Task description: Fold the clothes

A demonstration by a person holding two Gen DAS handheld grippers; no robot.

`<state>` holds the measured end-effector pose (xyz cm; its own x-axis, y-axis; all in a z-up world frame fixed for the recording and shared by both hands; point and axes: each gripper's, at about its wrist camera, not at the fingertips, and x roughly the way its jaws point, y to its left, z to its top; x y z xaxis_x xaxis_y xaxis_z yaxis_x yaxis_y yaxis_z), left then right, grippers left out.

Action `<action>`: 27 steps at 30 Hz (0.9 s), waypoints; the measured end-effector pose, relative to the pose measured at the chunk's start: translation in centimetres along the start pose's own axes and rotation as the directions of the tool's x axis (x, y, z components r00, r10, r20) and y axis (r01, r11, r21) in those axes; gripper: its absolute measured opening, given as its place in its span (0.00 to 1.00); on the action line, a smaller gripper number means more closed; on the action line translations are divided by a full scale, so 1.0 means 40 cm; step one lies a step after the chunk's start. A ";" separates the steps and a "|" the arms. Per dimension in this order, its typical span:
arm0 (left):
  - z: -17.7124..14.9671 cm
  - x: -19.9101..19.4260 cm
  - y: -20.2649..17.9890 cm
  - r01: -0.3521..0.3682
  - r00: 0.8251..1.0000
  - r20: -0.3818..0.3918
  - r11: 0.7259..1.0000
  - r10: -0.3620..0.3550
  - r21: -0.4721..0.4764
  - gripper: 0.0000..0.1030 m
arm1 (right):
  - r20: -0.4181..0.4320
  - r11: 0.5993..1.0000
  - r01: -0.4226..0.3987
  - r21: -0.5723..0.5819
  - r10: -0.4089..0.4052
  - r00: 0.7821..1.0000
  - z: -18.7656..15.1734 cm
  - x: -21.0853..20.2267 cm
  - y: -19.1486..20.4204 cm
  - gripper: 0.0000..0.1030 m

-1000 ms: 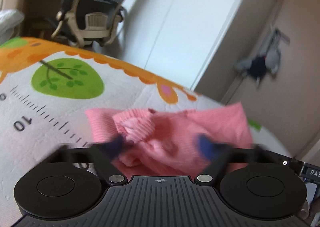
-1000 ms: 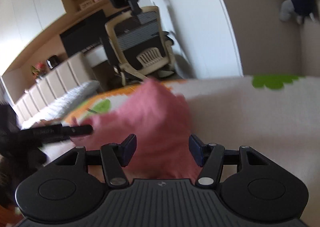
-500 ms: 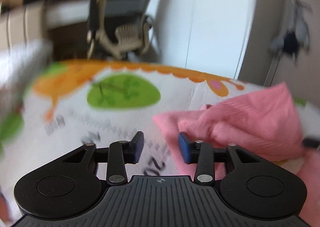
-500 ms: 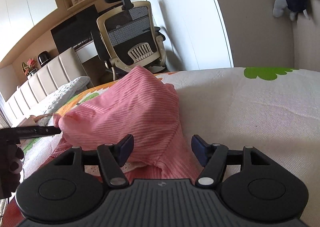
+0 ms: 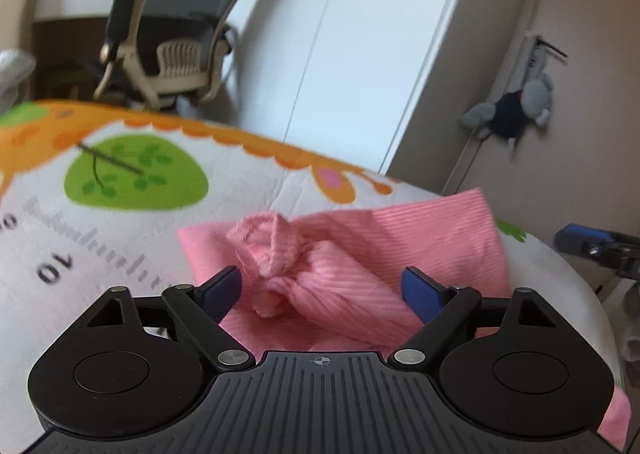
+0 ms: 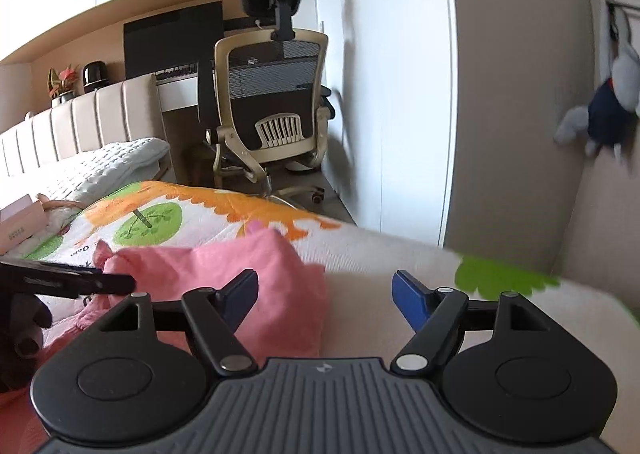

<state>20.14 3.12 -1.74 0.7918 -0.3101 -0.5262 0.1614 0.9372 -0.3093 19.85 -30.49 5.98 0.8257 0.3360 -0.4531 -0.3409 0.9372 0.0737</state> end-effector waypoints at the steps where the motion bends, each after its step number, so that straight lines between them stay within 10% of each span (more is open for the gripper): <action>1: 0.003 0.013 0.003 -0.002 1.000 -0.009 1.000 0.002 -0.014 0.49 | -0.002 1.000 -0.005 0.000 0.005 1.000 0.013 0.010 -0.004 0.73; 3: 0.011 0.000 -0.006 0.015 1.000 0.020 1.000 -0.015 0.006 0.16 | -0.001 1.000 0.003 0.001 -0.003 1.000 0.037 0.040 -0.011 0.73; 11: 0.011 -0.069 -0.044 0.034 0.999 0.010 0.994 -0.035 0.105 0.18 | -0.042 0.987 0.070 -0.147 -0.076 0.996 0.024 0.200 0.033 0.78; 19: 0.025 -0.034 0.047 -0.004 0.998 -0.059 1.000 0.004 -0.003 0.55 | -0.080 0.936 0.152 -0.318 -0.186 0.979 -0.035 0.262 0.073 0.86; 22: 0.035 -0.028 0.082 -0.008 0.997 -0.071 0.999 0.004 -0.050 0.86 | -0.073 0.973 0.092 -0.214 -0.109 0.991 -0.005 0.211 0.040 0.86; 27: 0.053 -0.017 0.140 -0.016 0.996 -0.092 0.991 0.004 -0.129 0.90 | -0.122 1.000 -0.025 -0.003 0.025 0.992 -0.002 0.200 -0.030 0.71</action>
<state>21.74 8.92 -1.44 0.7347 -0.3201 -0.5980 0.0717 0.9133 -0.4009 26.84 -28.92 2.21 0.7562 0.3451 -0.5560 -0.3632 0.9281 0.0820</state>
